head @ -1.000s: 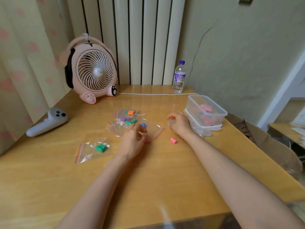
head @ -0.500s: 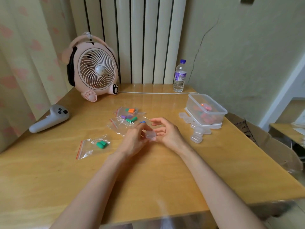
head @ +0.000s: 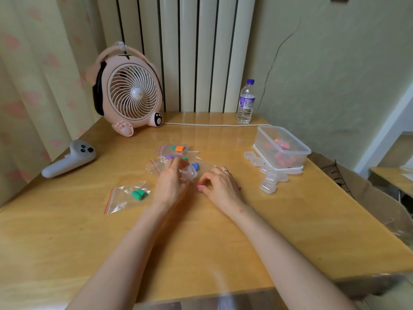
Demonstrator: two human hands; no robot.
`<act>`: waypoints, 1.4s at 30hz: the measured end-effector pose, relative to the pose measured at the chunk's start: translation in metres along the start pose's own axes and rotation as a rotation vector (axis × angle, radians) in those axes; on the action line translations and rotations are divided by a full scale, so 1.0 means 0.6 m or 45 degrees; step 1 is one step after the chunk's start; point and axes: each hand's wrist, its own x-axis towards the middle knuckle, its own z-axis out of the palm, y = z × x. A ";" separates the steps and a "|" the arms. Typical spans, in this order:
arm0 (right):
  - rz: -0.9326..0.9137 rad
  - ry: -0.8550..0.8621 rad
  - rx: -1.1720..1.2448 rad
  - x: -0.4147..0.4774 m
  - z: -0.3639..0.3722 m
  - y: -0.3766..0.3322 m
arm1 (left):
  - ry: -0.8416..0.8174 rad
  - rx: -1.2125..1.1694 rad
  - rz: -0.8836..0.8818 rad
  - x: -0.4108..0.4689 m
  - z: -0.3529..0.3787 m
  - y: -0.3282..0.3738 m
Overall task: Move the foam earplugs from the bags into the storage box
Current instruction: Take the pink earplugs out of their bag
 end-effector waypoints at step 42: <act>0.127 0.065 0.135 -0.009 -0.024 0.059 | -0.299 0.074 -0.115 -0.009 -0.001 0.017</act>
